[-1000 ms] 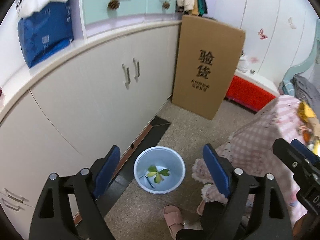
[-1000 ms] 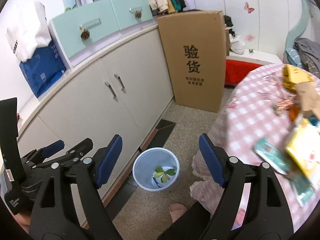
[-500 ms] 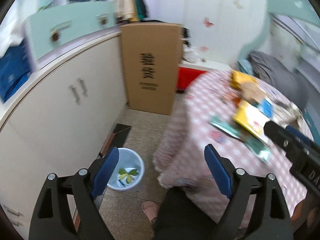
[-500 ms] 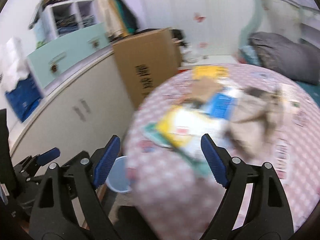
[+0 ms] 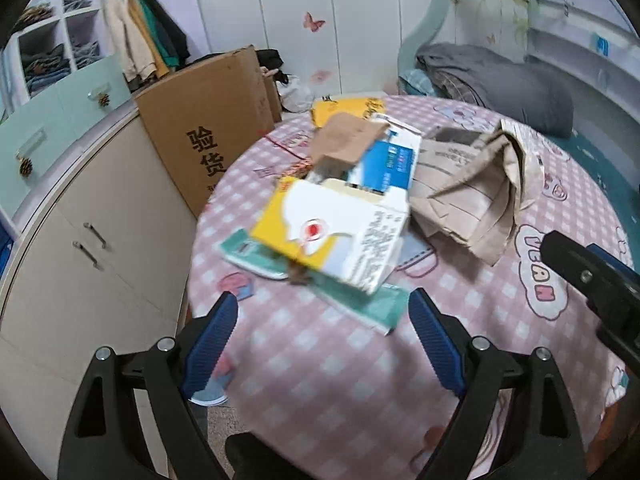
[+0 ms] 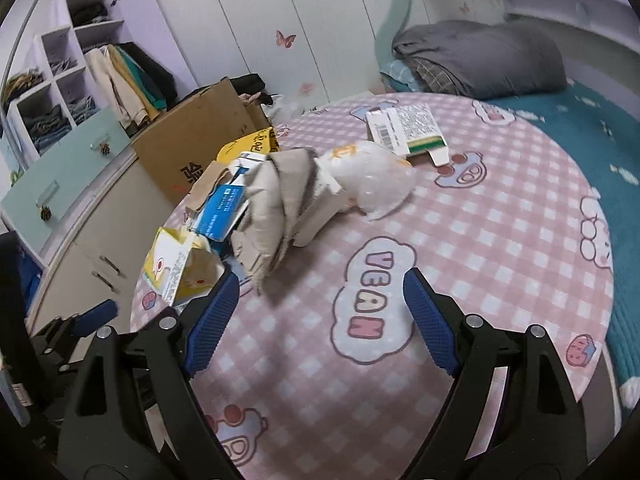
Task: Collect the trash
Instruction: 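Grasp the yellow box with the left gripper while the right grasps the paper bag, then carry both items to the wastebasket and drop them in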
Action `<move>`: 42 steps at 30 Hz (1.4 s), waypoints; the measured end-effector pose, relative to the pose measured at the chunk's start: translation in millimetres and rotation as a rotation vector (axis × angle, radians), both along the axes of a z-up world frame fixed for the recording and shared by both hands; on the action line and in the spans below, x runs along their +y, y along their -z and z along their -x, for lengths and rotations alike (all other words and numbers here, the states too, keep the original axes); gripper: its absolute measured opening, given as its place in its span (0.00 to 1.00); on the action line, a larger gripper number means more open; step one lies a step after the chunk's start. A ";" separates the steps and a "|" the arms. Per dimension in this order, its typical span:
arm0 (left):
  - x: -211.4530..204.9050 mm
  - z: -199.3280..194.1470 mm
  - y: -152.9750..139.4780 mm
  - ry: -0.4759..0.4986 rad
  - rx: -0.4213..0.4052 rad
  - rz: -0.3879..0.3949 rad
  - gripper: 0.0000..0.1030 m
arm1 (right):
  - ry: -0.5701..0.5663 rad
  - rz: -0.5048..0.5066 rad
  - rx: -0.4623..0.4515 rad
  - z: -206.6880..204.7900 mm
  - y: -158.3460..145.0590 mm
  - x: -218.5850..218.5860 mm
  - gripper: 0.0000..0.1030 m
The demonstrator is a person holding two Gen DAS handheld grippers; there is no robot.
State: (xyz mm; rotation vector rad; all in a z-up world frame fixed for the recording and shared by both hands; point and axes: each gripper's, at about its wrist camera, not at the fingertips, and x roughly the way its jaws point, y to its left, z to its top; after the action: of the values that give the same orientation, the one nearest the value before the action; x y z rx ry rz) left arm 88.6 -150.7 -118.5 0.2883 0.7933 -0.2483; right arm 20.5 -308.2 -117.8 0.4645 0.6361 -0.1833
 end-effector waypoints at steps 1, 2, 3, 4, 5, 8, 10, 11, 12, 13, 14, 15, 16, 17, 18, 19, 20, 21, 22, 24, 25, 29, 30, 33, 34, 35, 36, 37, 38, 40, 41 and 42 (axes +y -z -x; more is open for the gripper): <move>-6.4 -4.2 3.6 -0.003 0.006 -0.018 0.83 | -0.004 -0.014 0.001 -1.1 1.6 -3.1 0.80; -9.7 -8.5 6.3 -0.007 0.012 -0.027 0.83 | -0.009 -0.024 0.001 -0.5 2.9 -5.5 0.80; -11.6 -12.9 8.5 -0.024 0.012 -0.043 0.83 | -0.015 -0.039 0.001 -1.6 4.5 -6.6 0.80; -13.1 -14.2 9.3 -0.034 0.002 -0.055 0.83 | -0.019 -0.050 0.000 -3.2 5.7 -7.9 0.80; -13.7 -16.8 9.5 -0.038 -0.012 -0.064 0.83 | -0.022 -0.060 0.000 -5.1 6.7 -8.9 0.80; -12.2 -25.8 10.4 -0.042 -0.007 -0.065 0.70 | -0.032 -0.088 -0.008 -10.2 7.0 -11.4 0.80; -7.9 -31.8 9.2 -0.027 0.035 -0.018 0.58 | -0.036 -0.090 -0.014 -16.5 5.7 -13.3 0.80; -5.9 -34.0 8.6 -0.023 0.049 0.004 0.49 | -0.037 -0.090 -0.015 -19.9 4.4 -13.4 0.80; -3.7 -35.0 8.0 -0.016 0.059 0.027 0.44 | -0.039 -0.089 -0.019 -24.4 3.3 -13.2 0.80; -0.5 -36.4 7.0 -0.013 0.068 0.049 0.34 | -0.041 -0.086 -0.018 -29.1 2.4 -12.7 0.80; 1.5 -36.9 6.3 -0.011 0.072 0.063 0.26 | -0.044 -0.081 -0.020 -33.3 1.4 -11.9 0.80; 5.7 -37.2 4.6 -0.013 0.076 0.084 0.23 | -0.046 -0.074 -0.020 -36.2 0.5 -10.7 0.80; 8.8 -38.1 4.1 -0.017 0.080 0.101 0.21 | -0.048 -0.054 -0.017 -40.6 -1.1 -8.0 0.80; 13.3 -38.5 2.5 -0.020 0.089 0.129 0.18 | -0.048 -0.039 -0.015 -43.2 -2.3 -5.2 0.80; 18.1 -39.0 0.7 -0.025 0.098 0.162 0.18 | -0.048 -0.021 -0.012 -47.1 -3.2 -2.6 0.80; 21.7 -39.2 0.0 -0.031 0.100 0.183 0.14 | -0.048 -0.003 -0.008 -50.7 -2.9 -0.5 0.79; 25.6 -39.0 -1.9 -0.043 0.096 0.202 0.10 | -0.045 0.027 0.005 -56.1 -2.5 3.1 0.75; 26.6 -39.1 -3.3 -0.051 0.089 0.210 0.09 | -0.043 0.041 0.013 -59.5 -1.9 5.0 0.64; 29.8 -37.8 -6.1 -0.055 0.076 0.218 0.06 | -0.043 0.046 0.016 -60.4 -0.8 5.7 0.45; 33.7 -36.2 -11.5 -0.057 0.056 0.233 0.02 | -0.046 0.058 0.032 -64.5 0.8 7.8 0.30; 35.5 -34.3 -16.1 -0.060 0.037 0.233 0.01 | -0.041 0.065 0.030 -63.9 0.2 8.7 0.24; 40.9 -29.8 -26.8 -0.050 0.010 0.275 0.01 | -0.014 0.109 0.006 -52.1 -9.2 10.3 0.12; 42.8 -28.5 -30.0 -0.052 0.004 0.291 0.01 | -0.011 0.112 0.001 -49.5 -11.5 9.5 0.11; 48.6 -23.1 -38.5 -0.049 -0.007 0.342 0.01 | 0.005 0.128 -0.031 -36.3 -23.7 7.2 0.08; 51.9 -22.8 -42.4 -0.047 -0.013 0.358 0.01 | 0.009 0.128 -0.037 -34.8 -26.6 6.7 0.07; 53.9 -21.1 -46.0 -0.046 -0.021 0.369 0.01 | 0.012 0.127 -0.045 -32.7 -31.0 6.3 0.07; 56.5 -19.0 -50.1 -0.045 -0.031 0.380 0.01 | 0.018 0.132 -0.060 -28.3 -37.0 6.2 0.07; 58.4 -17.5 -53.0 -0.044 -0.037 0.390 0.01 | 0.025 0.143 -0.076 -23.4 -44.3 6.9 0.07; 61.0 -16.6 -56.0 -0.042 -0.042 0.402 0.01 | 0.030 0.151 -0.089 -19.8 -49.8 7.9 0.07; 68.3 -13.7 -63.0 -0.039 -0.052 0.430 0.01 | 0.040 0.174 -0.119 -12.7 -62.8 11.2 0.07; 71.0 -12.2 -66.0 -0.039 -0.058 0.441 0.01 | 0.043 0.183 -0.129 -10.6 -67.3 13.2 0.07; 76.1 -10.3 -69.7 -0.039 -0.068 0.455 0.01 | 0.047 0.198 -0.144 -7.7 -74.6 16.1 0.07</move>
State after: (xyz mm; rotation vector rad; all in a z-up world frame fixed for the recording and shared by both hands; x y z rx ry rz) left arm 98.9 -74.7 -48.8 -0.1466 0.6542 -0.3713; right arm 28.2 -292.1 -43.1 0.2982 0.4607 -0.2523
